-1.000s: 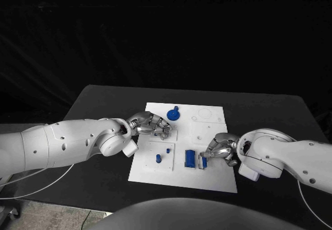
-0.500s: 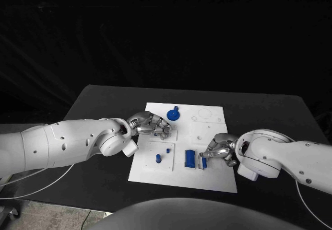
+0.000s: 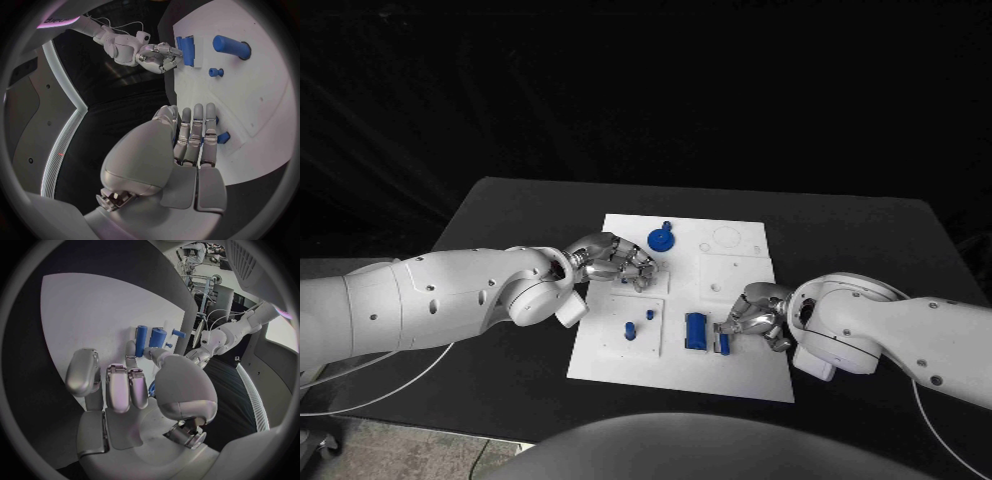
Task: Assemble the parts on the task board
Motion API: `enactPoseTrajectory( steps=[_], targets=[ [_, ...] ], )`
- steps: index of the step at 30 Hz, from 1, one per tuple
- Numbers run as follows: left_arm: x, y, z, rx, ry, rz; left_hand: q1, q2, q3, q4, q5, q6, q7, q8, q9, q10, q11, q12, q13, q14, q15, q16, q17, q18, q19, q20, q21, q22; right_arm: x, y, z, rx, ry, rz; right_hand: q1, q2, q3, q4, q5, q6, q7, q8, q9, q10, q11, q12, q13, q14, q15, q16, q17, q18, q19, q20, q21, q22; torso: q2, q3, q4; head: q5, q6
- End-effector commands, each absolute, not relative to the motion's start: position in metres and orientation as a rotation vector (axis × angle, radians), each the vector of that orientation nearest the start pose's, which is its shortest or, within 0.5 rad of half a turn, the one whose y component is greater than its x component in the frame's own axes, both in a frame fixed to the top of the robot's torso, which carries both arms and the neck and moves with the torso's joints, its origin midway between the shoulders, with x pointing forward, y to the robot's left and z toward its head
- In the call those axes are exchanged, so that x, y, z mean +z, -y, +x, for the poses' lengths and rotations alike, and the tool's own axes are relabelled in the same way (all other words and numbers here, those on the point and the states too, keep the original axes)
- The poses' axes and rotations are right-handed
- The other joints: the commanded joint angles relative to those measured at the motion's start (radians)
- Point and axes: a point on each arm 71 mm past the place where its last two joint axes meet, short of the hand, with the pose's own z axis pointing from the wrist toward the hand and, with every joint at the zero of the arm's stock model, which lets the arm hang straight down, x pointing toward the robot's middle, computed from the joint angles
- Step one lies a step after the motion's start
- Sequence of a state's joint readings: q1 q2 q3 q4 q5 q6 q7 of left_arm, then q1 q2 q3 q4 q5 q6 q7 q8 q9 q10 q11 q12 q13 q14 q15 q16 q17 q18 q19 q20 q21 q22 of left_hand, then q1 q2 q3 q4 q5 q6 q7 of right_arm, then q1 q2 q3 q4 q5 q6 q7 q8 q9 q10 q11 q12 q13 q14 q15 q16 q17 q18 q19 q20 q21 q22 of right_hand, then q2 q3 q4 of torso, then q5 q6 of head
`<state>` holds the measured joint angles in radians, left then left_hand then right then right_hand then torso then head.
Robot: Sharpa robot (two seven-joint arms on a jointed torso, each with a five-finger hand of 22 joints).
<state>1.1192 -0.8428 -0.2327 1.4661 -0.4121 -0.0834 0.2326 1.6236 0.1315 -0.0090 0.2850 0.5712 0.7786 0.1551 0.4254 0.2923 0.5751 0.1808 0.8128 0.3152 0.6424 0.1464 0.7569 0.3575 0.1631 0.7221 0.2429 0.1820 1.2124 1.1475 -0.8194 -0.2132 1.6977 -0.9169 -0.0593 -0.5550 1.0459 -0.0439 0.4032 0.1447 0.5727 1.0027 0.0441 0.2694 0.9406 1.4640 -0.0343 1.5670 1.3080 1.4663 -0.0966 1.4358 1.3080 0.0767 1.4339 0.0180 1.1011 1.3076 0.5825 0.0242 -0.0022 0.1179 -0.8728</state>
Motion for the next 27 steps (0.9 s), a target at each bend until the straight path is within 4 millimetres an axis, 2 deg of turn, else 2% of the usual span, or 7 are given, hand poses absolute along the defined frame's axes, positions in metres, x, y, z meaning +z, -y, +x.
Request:
enactPoseTrajectory(
  steps=[1, 6, 11, 13, 27],
  targets=[
    [-0.2942, -0.2093, 0.4343, -1.356, -2.057, -0.754, 0.008, 0.0, 0.004, 0.0, 0.003, 0.002, 0.006, 0.003, 0.0, 0.005, -0.001, -0.003, -0.001, 0.004, 0.002, 0.006, -0.002, 0.003, -0.009, -0.001, 0.006, 0.001, -0.2907, 0.164, 0.3918, 0.535, -2.51, 0.275, -0.021, -0.001, 0.075, -0.083, -0.025, -0.008, 0.001, -0.002, -0.006, 0.107, 0.008, 0.004, 0.263, 0.063, 0.009, -0.006, 0.063, 0.016, -0.007, 0.004, -0.009, 0.138, -0.001, 0.0, 0.0, 0.0, 0.0],
    [-0.2943, -0.2091, 0.4344, -1.356, -2.058, -0.754, 0.007, -0.001, 0.004, 0.0, 0.003, 0.002, 0.007, 0.003, 0.0, 0.005, -0.001, -0.004, -0.001, 0.005, 0.002, 0.006, -0.002, 0.003, -0.009, -0.001, 0.006, 0.002, -0.2914, 0.1648, 0.3925, 0.516, -2.509, 0.268, -0.047, 0.004, 0.044, -0.057, -0.096, -0.012, 0.002, -0.007, -0.021, 0.107, 0.01, 0.004, 0.263, 0.063, 0.01, -0.008, 0.06, 0.018, -0.009, 0.005, -0.016, 0.136, 0.0, 0.0001, 0.0004, -0.001, 0.0],
    [-0.2944, -0.209, 0.4344, -1.356, -2.059, -0.754, 0.007, -0.001, 0.004, 0.0, 0.003, 0.002, 0.007, 0.003, 0.0, 0.005, -0.001, -0.004, -0.001, 0.005, 0.002, 0.006, -0.002, 0.003, -0.009, -0.001, 0.006, 0.002, -0.2914, 0.1654, 0.3936, 0.511, -2.5, 0.269, -0.051, 0.009, 0.034, -0.05, -0.12, -0.011, 0.002, -0.008, -0.029, 0.107, 0.01, 0.004, 0.263, 0.062, 0.01, -0.008, 0.06, 0.018, -0.009, 0.005, -0.018, 0.136, 0.0, 0.0, 0.0004, 0.0, 0.0],
    [-0.2945, -0.2089, 0.4345, -1.356, -2.061, -0.753, 0.007, -0.001, 0.004, 0.0, 0.003, 0.002, 0.007, 0.003, 0.0, 0.005, -0.001, -0.004, -0.001, 0.005, 0.002, 0.006, -0.002, 0.003, -0.009, -0.001, 0.006, 0.002, -0.2913, 0.165, 0.3938, 0.512, -2.497, 0.269, -0.057, 0.012, 0.025, -0.041, -0.146, -0.01, 0.002, -0.008, -0.034, 0.107, 0.01, 0.004, 0.263, 0.063, 0.01, -0.007, 0.06, 0.018, -0.009, 0.006, -0.019, 0.136, 0.0, 0.0002, 0.0001, 0.0, 0.0],
    [-0.2952, -0.2085, 0.435, -1.354, -2.067, -0.753, 0.007, -0.001, 0.005, 0.0, 0.003, 0.002, 0.007, 0.003, 0.0, 0.006, 0.0, -0.004, -0.002, 0.005, 0.002, 0.006, -0.002, 0.003, -0.009, -0.001, 0.006, 0.002, -0.2916, 0.1635, 0.3944, 0.512, -2.496, 0.265, -0.071, 0.016, 0.003, -0.021, -0.183, -0.012, 0.004, -0.01, -0.048, 0.107, 0.012, 0.004, 0.263, 0.062, 0.011, -0.008, 0.058, 0.018, -0.008, 0.006, -0.023, 0.135, 0.0, 0.0, 0.0001, 0.0, 0.0]
  ],
)
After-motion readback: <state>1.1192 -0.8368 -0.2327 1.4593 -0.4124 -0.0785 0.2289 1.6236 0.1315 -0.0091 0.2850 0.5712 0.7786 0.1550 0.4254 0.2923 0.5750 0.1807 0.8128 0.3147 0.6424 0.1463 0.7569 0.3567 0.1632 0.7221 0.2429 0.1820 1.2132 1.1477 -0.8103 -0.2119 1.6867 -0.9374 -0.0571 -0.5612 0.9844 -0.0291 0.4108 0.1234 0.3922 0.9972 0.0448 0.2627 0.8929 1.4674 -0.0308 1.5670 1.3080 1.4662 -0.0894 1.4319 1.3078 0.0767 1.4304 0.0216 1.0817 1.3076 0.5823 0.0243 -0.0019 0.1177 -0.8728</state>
